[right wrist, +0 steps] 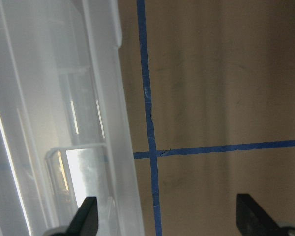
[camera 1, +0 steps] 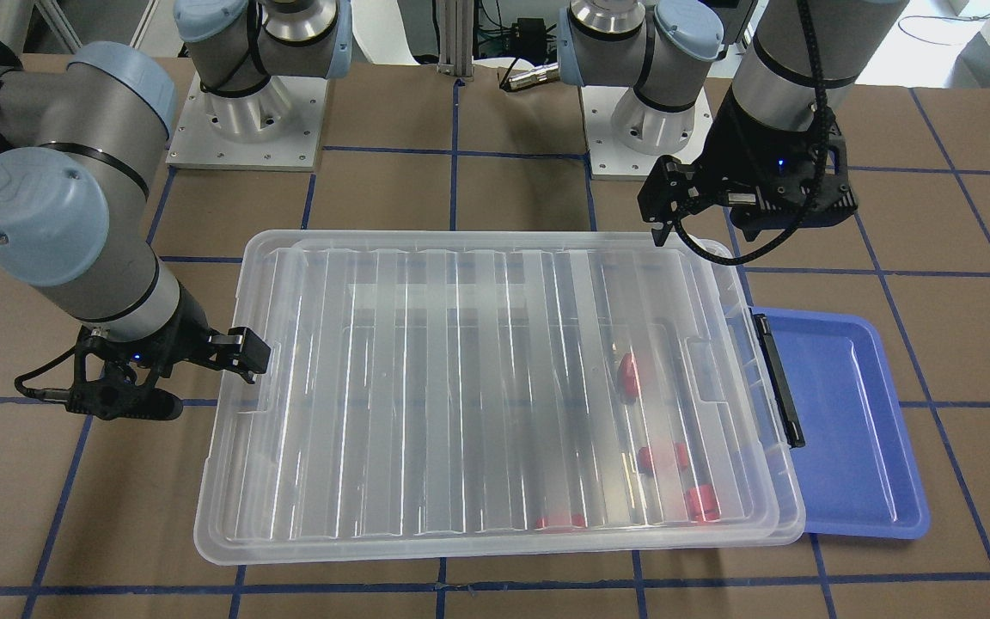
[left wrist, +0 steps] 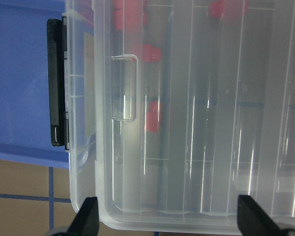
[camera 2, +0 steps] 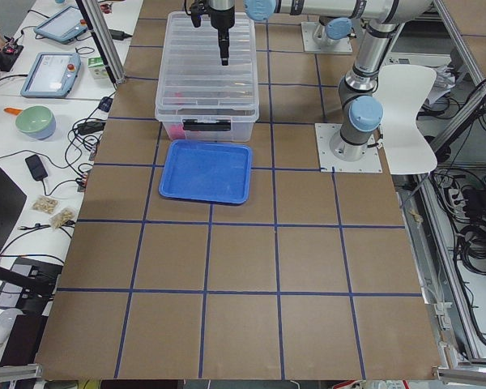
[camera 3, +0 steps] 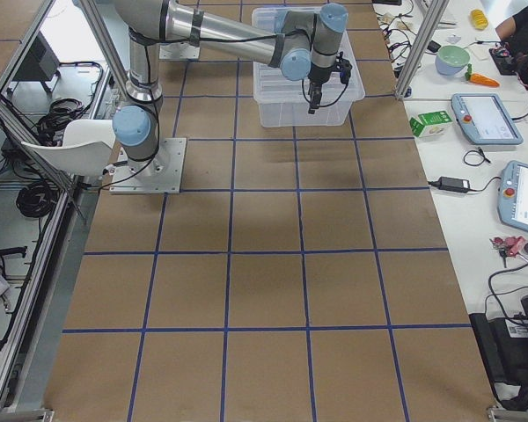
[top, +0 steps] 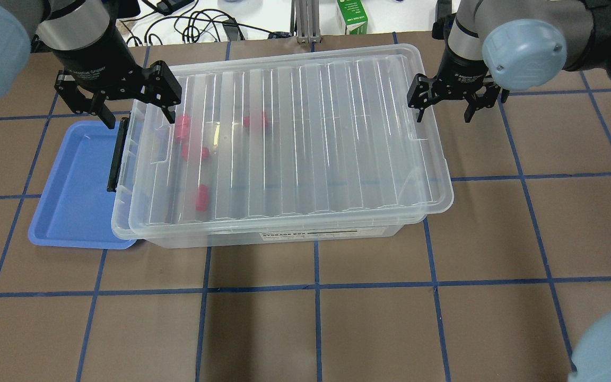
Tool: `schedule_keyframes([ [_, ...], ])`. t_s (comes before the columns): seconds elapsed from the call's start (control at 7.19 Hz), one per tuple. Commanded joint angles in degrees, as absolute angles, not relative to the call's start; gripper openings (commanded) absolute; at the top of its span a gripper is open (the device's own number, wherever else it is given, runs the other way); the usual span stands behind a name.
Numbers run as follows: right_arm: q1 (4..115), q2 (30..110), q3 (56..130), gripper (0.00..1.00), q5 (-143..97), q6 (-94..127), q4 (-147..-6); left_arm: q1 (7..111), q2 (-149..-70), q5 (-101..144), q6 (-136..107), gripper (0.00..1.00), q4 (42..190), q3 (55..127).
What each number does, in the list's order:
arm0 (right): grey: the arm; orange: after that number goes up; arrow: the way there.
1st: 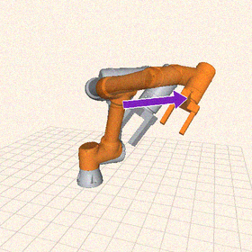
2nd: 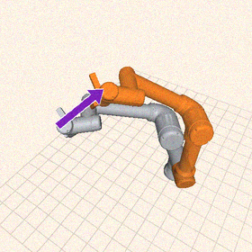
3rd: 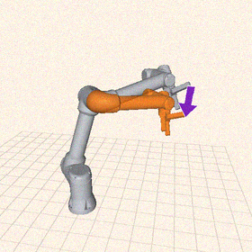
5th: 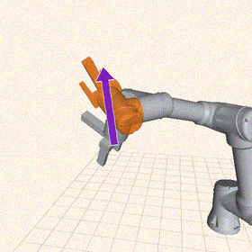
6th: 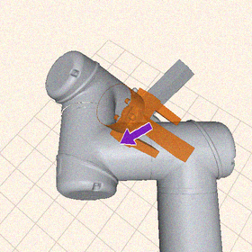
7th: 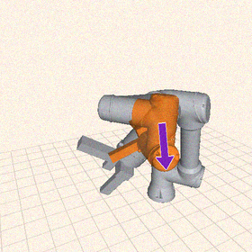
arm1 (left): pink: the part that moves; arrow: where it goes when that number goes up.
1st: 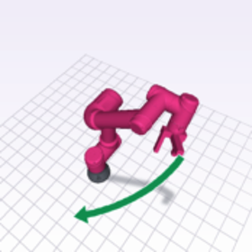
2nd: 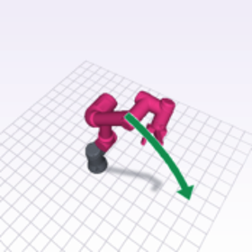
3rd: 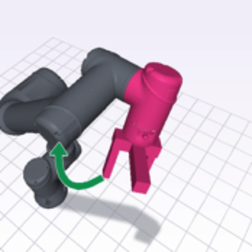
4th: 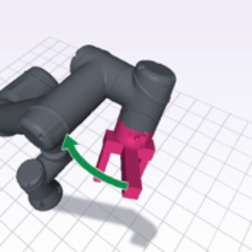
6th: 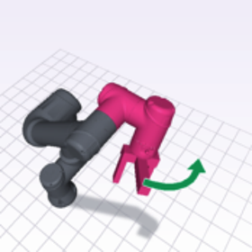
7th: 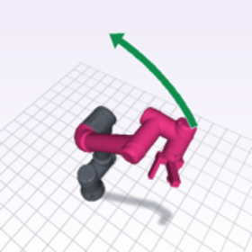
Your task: Place red block in blue tray from box
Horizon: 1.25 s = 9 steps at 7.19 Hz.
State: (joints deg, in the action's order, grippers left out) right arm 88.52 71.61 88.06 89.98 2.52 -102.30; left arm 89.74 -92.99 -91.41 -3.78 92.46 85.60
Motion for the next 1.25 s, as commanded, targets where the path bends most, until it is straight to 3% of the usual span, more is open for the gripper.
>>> schedule_keyframes([
  [0.0, 88.42, 70.93, 87.98, 1.0, 90.52, 2.46, -102.31, 89.74, -92.99, -91.41, -3.78, 1.0, 92.46, 85.69],
  [1.11, 84.2, 71.63, 87.98, 1.0, 92.63, 2.2, -101.25, 89.74, -93.25, -91.41, -3.78, 1.0, 92.46, 85.78],
])
